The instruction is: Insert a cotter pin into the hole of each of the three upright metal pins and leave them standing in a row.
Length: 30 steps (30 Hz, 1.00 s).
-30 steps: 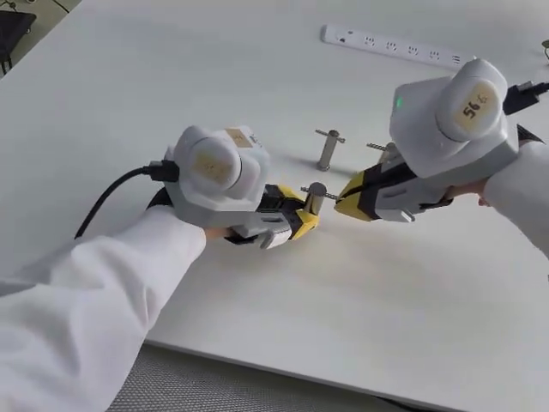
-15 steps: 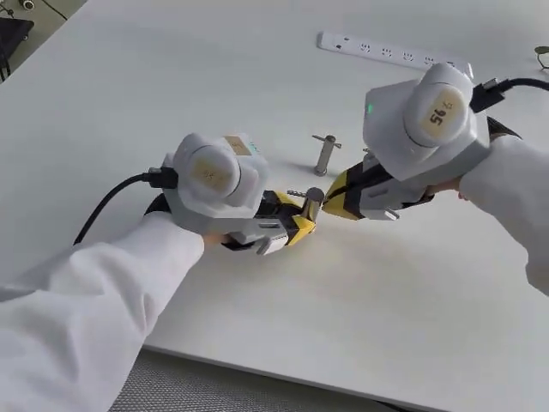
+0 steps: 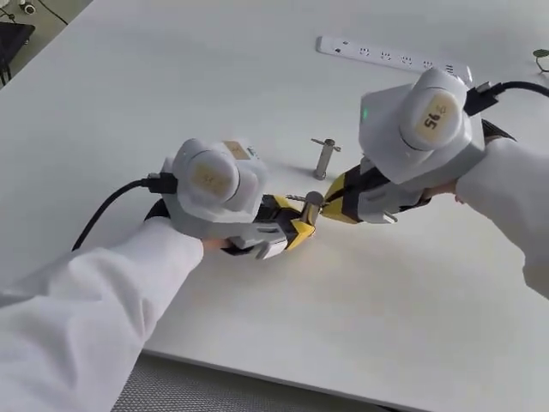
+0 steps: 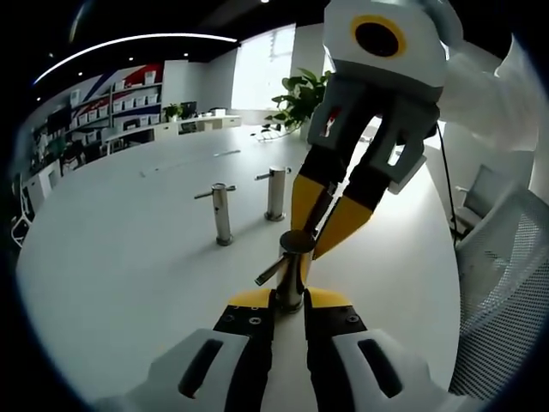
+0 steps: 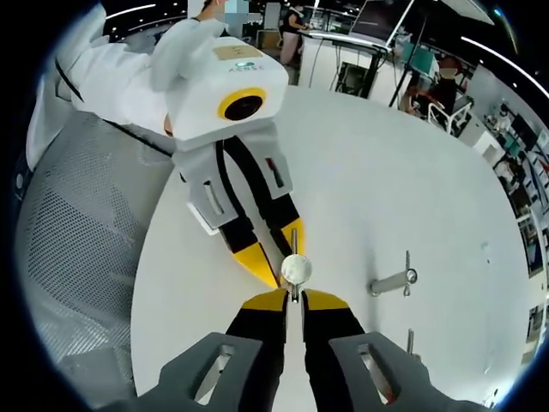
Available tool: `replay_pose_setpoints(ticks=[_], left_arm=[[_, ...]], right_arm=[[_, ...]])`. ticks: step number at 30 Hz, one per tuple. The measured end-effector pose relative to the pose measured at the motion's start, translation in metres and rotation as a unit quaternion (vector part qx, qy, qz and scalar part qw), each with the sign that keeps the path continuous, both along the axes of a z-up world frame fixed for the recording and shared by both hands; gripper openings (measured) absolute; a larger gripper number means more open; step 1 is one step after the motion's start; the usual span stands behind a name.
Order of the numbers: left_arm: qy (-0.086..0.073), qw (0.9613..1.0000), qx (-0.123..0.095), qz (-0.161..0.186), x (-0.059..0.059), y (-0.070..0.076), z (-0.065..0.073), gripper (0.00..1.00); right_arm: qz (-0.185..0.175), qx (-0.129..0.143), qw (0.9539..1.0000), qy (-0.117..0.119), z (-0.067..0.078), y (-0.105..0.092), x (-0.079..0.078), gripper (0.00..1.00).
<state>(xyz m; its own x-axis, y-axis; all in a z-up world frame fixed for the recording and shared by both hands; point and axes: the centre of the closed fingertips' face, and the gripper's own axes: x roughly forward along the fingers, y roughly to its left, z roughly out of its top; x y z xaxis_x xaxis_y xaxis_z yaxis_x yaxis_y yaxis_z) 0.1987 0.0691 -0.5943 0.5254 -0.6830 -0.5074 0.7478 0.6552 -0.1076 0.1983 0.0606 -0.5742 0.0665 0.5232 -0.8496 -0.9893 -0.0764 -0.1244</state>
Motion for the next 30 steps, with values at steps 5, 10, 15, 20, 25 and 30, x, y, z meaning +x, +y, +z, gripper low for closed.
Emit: replay_pose_setpoints(ticks=[5, 10, 15, 20, 25, 30], left_arm=[[0.004, 1.0000, -0.003, 0.008, 0.002, 0.006, 0.002, 0.21], [0.021, 0.9994, -0.025, 0.000, -0.002, 0.013, 0.008, 0.33], [0.026, 0.9987, -0.041, -0.017, -0.012, 0.021, 0.021, 0.48], [0.018, 0.9981, -0.053, -0.027, -0.020, 0.033, 0.037, 0.71], [0.019, 0.9957, -0.076, -0.050, -0.034, 0.036, 0.054, 0.97], [0.025, 0.9933, -0.092, -0.066, -0.044, 0.034, 0.064, 0.99]], right_arm=[[-0.022, 0.019, 0.9996, 0.005, 0.002, -0.002, -0.002, 0.12], [-0.060, 0.062, 0.9959, 0.027, 0.009, -0.003, -0.002, 0.15], [-0.071, 0.092, 0.9925, 0.038, 0.015, 0.000, -0.006, 0.19], [-0.076, 0.107, 0.9901, 0.050, 0.016, 0.006, -0.010, 0.25], [-0.077, 0.123, 0.9878, 0.057, 0.015, 0.014, -0.013, 0.24], [-0.077, 0.126, 0.9874, 0.058, 0.013, 0.018, -0.011, 0.22]])
